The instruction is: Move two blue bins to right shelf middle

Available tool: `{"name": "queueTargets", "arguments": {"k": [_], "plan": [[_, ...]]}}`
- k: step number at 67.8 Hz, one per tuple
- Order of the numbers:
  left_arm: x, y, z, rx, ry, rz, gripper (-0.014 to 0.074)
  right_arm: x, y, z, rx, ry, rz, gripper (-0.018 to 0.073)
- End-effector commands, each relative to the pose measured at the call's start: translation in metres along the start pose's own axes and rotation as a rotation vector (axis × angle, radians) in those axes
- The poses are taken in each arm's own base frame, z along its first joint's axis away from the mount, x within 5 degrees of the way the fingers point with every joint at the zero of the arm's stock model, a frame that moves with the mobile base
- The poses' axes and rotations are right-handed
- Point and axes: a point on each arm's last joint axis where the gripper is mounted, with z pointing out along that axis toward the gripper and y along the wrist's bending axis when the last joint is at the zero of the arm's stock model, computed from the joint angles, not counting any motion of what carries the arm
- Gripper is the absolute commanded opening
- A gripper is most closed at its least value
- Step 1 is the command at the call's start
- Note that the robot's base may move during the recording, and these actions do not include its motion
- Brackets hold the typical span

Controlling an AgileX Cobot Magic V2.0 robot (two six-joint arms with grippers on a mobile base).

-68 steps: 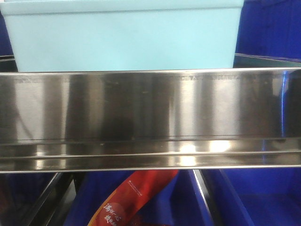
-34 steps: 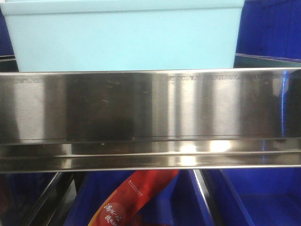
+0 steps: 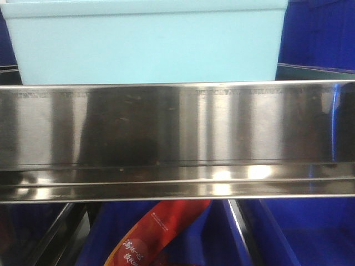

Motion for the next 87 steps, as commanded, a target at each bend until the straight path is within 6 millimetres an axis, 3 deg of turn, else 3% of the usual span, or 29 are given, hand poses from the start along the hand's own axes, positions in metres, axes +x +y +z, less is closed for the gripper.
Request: {"name": "queueTargets", "arguments": {"k": [1,87], "plan": [[-0.0024,0.0001,-0.0007,-0.002,-0.028,0.0,-0.0111,-0.0022,-0.0002,-0.0003,0.003,-0.025,0.008,-0.0163],[-0.0024,0.0001,-0.0007,-0.002,-0.028,0.0,-0.0111,-0.0022,-0.0002,-0.0003,0.003,-0.025,0.008,-0.0163]]}}
